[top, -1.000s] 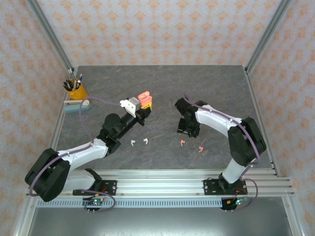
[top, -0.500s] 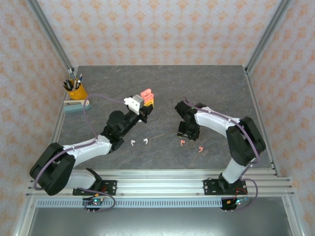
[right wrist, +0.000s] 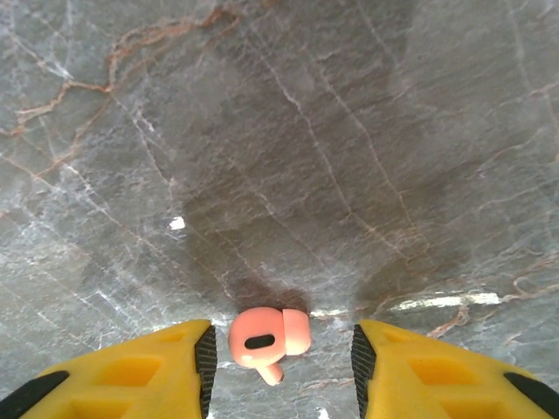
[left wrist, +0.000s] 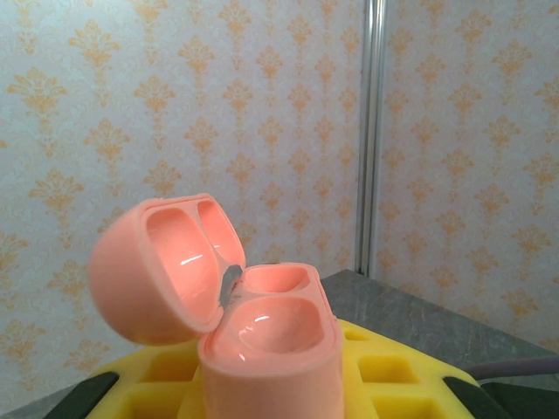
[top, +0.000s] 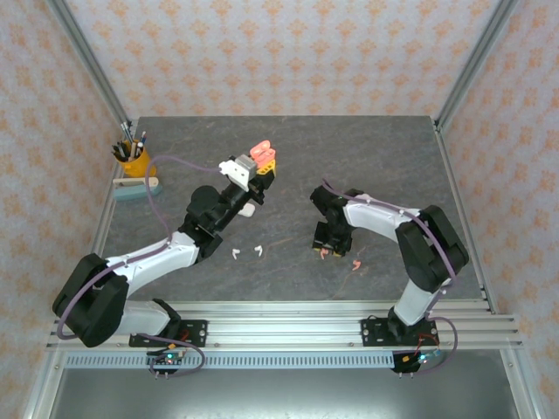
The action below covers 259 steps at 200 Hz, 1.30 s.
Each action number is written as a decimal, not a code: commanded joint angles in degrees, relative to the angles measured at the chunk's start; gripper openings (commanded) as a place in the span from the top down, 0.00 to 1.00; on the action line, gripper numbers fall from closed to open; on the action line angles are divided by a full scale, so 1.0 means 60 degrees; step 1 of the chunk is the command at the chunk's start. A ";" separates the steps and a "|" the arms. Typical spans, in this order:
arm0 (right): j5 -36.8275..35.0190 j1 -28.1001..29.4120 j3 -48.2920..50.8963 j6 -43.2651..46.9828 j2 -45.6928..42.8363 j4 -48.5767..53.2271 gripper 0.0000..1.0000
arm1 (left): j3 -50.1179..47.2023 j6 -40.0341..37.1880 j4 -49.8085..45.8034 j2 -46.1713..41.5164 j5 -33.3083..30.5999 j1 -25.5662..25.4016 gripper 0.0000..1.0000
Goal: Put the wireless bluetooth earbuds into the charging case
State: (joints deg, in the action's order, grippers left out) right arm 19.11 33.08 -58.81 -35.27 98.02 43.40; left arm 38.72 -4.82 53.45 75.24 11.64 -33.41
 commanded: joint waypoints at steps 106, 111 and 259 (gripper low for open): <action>-0.0417 0.0054 -0.0375 0.0163 0.0612 0.0094 0.60 | 0.0300 -0.0193 -0.0133 -0.0407 0.0184 -0.0057 1.00; -0.0430 0.0053 -0.0387 0.0170 0.0626 0.0091 0.60 | 0.0286 -0.0193 -0.0147 -0.0410 0.0184 -0.0057 1.00; -0.0505 0.0056 -0.0541 0.0385 0.0850 0.0060 0.74 | 0.0329 -0.0164 -0.0295 -0.0422 0.0301 -0.0057 1.00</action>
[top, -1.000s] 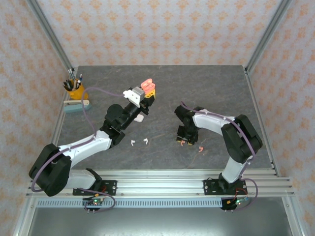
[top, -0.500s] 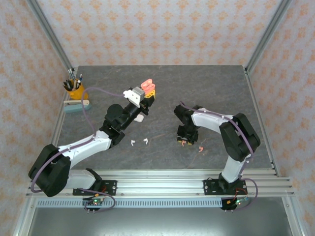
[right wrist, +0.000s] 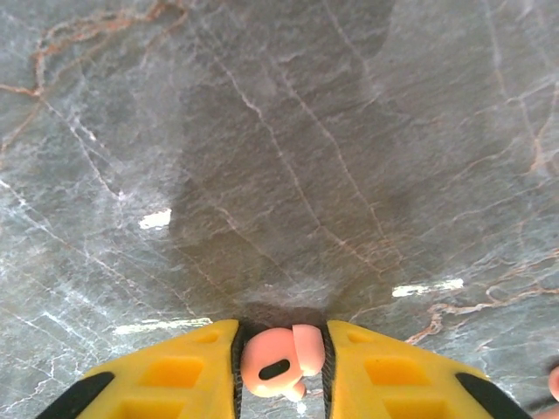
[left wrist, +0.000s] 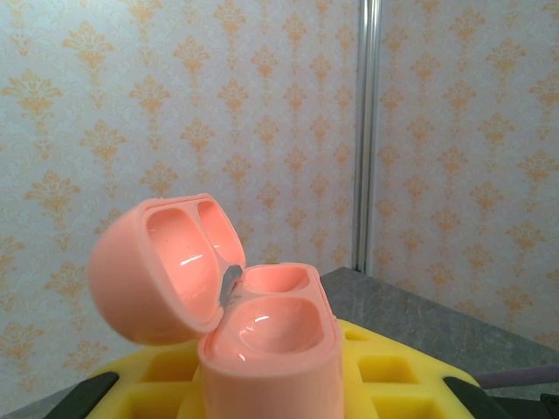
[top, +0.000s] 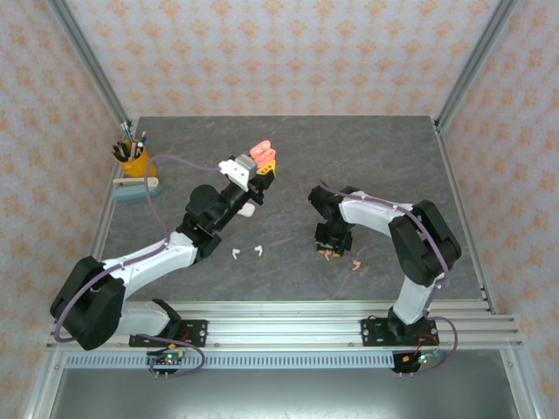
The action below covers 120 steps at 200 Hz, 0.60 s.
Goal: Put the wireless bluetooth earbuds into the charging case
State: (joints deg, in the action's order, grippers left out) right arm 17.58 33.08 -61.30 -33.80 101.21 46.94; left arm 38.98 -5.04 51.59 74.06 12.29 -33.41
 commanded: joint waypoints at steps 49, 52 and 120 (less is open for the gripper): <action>-0.0235 0.0054 -0.0102 0.0213 0.0240 -0.0504 0.80 | 0.0326 -0.0122 -0.0059 -0.0237 0.0216 -0.0057 1.00; -0.0235 0.0053 -0.0097 0.0214 0.0221 -0.0499 0.80 | 0.0329 -0.0115 -0.0066 -0.0238 0.0208 -0.0061 1.00; -0.0322 0.0054 0.0006 0.0258 -0.0179 -0.0499 0.81 | 0.0386 -0.0039 -0.0160 -0.0228 0.0189 -0.0057 1.00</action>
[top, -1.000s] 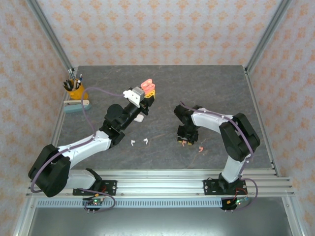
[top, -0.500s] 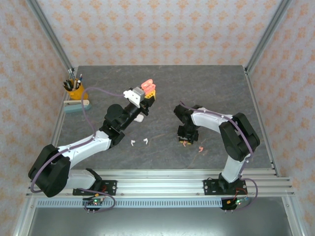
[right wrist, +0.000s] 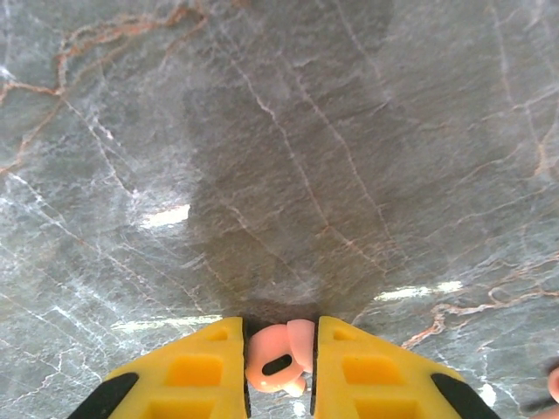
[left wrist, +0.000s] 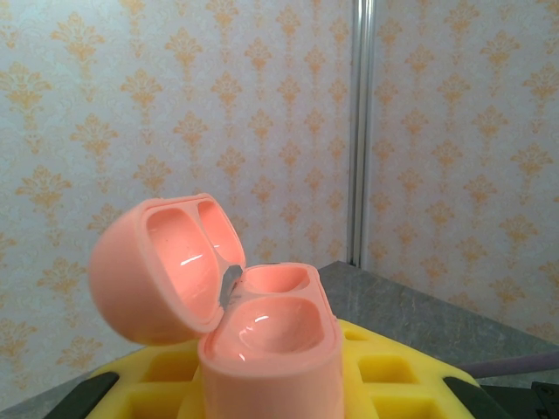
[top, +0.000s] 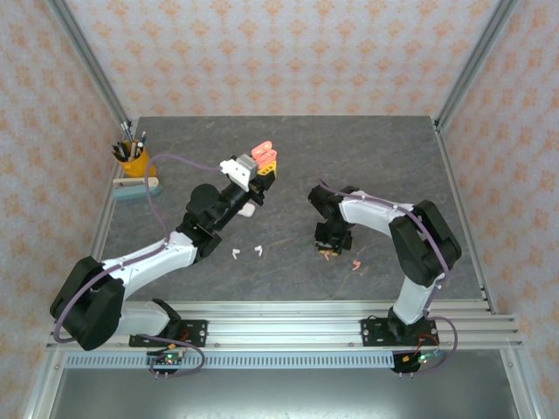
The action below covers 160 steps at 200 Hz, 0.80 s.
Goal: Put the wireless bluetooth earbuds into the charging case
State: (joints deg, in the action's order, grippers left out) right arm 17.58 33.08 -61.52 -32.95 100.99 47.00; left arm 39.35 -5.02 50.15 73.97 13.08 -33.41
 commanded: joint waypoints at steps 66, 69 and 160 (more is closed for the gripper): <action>-0.0731 0.0053 -0.0413 0.0228 -0.0850 -0.0419 0.81 | 0.0502 -0.0219 -0.0258 -0.0367 0.0058 -0.0057 1.00; -0.0757 0.0053 -0.0456 0.0225 -0.0894 -0.0399 0.81 | 0.0514 -0.0219 -0.0258 -0.0373 0.0061 -0.0057 1.00; -0.1401 0.0038 -0.2219 0.0532 -0.2431 -0.0037 0.80 | 0.0444 -0.0270 -0.0476 -0.0531 -0.0001 -0.0057 1.00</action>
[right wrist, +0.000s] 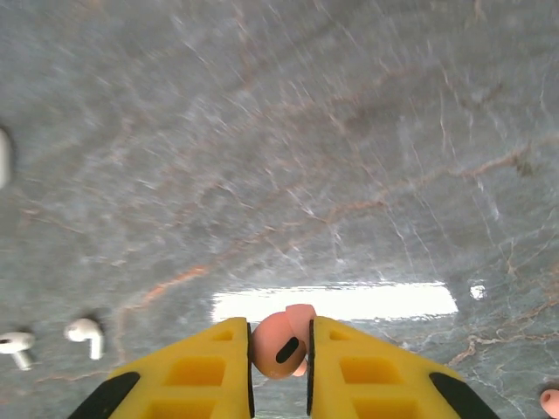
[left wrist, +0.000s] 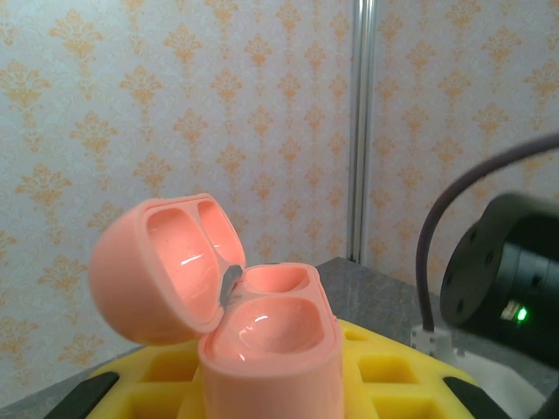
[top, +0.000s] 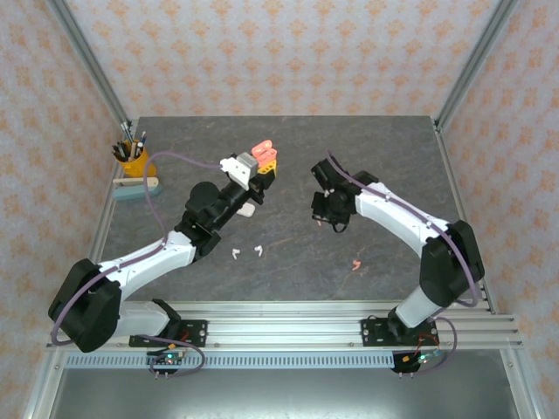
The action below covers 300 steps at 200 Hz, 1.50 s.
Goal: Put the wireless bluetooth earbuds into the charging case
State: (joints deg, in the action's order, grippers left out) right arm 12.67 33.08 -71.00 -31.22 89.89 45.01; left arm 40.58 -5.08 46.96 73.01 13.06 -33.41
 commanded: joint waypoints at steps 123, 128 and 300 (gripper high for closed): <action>-0.0691 -0.0410 -0.5378 0.0793 -0.0949 0.0541 0.77 | 0.0712 -0.0440 -0.0092 -0.0023 -0.0027 -0.0057 1.00; -0.0651 -0.0401 -0.5585 0.0800 -0.0896 0.0549 0.77 | 0.0759 -0.0442 -0.0079 0.0008 -0.0016 -0.0057 1.00; 0.1349 0.0239 -0.7497 0.0012 0.0081 -0.1501 0.76 | 0.2879 -0.0259 0.0526 0.1718 -0.0001 -0.0057 1.00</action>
State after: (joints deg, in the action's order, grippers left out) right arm 18.90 33.85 -115.22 -30.11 90.78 40.12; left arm 55.29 -7.35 46.52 83.02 13.04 -33.41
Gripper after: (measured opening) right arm 0.238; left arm 0.245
